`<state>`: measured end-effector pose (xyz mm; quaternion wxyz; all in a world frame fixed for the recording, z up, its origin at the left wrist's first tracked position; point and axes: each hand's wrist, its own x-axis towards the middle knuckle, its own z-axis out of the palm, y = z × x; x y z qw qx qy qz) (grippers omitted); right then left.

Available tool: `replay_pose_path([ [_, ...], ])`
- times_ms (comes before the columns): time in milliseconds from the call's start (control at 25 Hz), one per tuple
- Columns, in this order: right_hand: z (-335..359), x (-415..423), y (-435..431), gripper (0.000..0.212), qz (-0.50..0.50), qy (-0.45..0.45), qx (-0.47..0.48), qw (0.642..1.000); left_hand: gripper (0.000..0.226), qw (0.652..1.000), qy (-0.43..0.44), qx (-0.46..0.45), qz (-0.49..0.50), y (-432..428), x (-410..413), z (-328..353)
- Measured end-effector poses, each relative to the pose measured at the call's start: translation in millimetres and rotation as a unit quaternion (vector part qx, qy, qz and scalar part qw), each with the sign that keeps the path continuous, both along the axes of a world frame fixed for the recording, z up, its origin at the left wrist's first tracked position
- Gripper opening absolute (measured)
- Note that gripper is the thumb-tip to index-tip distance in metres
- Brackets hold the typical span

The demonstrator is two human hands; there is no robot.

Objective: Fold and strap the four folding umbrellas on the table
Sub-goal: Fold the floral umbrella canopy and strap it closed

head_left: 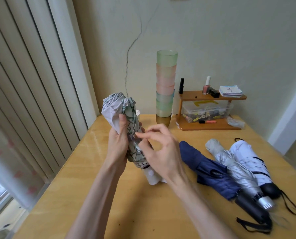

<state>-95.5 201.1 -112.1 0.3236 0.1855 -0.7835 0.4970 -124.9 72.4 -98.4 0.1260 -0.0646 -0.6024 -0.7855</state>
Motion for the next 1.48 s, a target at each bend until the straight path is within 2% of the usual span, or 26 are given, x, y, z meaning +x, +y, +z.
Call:
replay_pose_path([
  [40, 4.9, -0.5, 4.6, 0.022, 0.04, -0.062, -0.062, 0.995, 0.074, 1.0, -0.008, 0.015, -0.017, 0.0, 2.0, 2.1],
  [80, 8.4, -0.6, 8.8, 0.031, 0.078, -0.13, -0.099, 0.983, 0.073, 0.999, -0.019, 0.035, -0.033, 1.7, 4.5, 4.9],
  [160, 11.7, -0.7, 16.4, 0.05, 0.138, -0.242, -0.11, 0.954, 0.075, 0.995, -0.047, 0.057, -0.07, 7.9, 8.6, 8.9],
  [240, 11.4, -1.2, 19.6, 0.047, 0.188, -0.285, -0.102, 0.934, 0.08, 0.992, -0.064, 0.046, -0.097, 13.1, 10.3, 8.1],
  [360, 8.0, -0.4, 21.2, 0.032, 0.186, -0.271, -0.105, 0.939, 0.072, 0.996, -0.034, 0.019, -0.075, 11.5, 9.8, 6.5],
  [480, 7.1, -0.6, 30.1, 0.028, 0.129, -0.227, -0.093, 0.961, 0.06, 0.991, 0.095, -0.055, 0.081, -5.3, 4.1, 8.8],
  [560, 8.3, -0.9, 37.0, 0.027, 0.108, -0.218, -0.085, 0.966, 0.04, 0.969, 0.176, -0.105, 0.141, -14.6, 0.3, 11.5],
  [640, 8.3, -2.1, 40.8, 0.027, 0.103, -0.222, -0.075, 0.967, 0.017, 0.95, 0.22, -0.163, 0.148, -16.0, 0.1, 14.1],
  [880, 1.7, -4.9, 42.2, 0.026, 0.081, -0.192, -0.033, 0.978, 0.006, 0.925, 0.249, -0.231, 0.172, -7.6, 2.1, 17.8],
  [960, 0.0, -6.3, 45.5, 0.031, 0.06, -0.173, -0.001, 0.983, 0.005, 0.936, 0.212, -0.227, 0.164, -10.5, 1.9, 19.7],
  [1040, -3.0, -7.6, 49.7, 0.035, 0.04, -0.162, 0.024, 0.986, 0.004, 0.957, 0.159, -0.211, 0.116, -19.3, 0.5, 22.6],
  [1120, -5.8, -8.9, 52.2, 0.037, 0.036, -0.155, 0.036, 0.987, 0.008, 0.958, 0.153, -0.224, 0.093, -25.9, 1.2, 25.9],
  [1320, -10.0, -13.4, 54.1, 0.039, 0.026, -0.156, 0.041, 0.987, 0.012, 0.928, 0.211, -0.276, 0.132, -24.0, 3.9, 25.1],
  [1480, -9.8, -14.2, 57.4, 0.039, 0.017, -0.153, 0.067, 0.986, 0.009, 0.872, 0.272, -0.372, 0.164, -23.8, 4.6, 23.0],
])
